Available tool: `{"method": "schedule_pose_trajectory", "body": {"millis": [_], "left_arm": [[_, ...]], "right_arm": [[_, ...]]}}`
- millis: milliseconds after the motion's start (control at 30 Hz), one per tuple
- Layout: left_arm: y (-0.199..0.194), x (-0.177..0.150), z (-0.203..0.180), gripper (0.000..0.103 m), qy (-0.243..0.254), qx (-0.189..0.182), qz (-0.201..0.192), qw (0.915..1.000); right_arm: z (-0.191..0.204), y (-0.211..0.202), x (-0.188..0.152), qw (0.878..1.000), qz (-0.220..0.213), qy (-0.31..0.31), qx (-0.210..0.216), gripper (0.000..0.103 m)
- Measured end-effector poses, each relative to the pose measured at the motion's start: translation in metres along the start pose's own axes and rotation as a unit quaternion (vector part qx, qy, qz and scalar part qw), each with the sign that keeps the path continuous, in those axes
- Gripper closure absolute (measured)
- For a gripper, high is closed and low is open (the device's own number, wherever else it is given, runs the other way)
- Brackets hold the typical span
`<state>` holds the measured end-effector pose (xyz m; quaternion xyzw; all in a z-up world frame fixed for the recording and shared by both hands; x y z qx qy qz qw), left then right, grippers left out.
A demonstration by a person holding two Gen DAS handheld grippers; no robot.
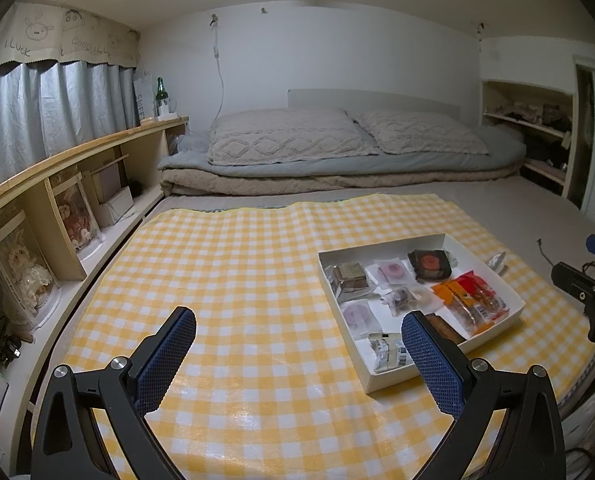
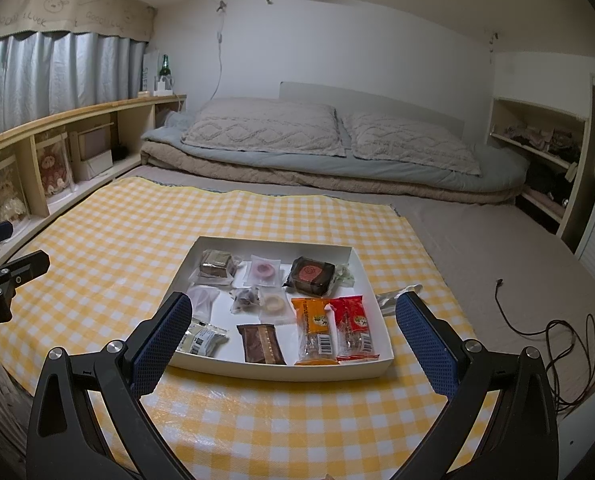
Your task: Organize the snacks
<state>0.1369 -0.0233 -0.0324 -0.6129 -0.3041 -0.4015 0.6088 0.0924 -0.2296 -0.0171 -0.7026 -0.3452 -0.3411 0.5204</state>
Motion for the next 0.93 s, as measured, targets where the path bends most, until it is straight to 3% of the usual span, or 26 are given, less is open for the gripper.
{"method": "schedule_pose_trajectory", "body": {"millis": [933], "left_arm": [[-0.004,-0.005,-0.015,0.000,0.009,0.012,-0.010,0.9998]], "right_arm": [[-0.005,0.002,-0.001,1.000,-0.002,-0.001,0.001,0.000]]}}
Point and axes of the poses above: each gripper's, at about its wrist camera, not at the fingertips, and y roughly the way its jaws point, z to its left, x to its top, the point moved 1 cm from there along y, roughly the way its jaws point, and after that the axes turned 1 degree about -y, right-handed, at the moved point
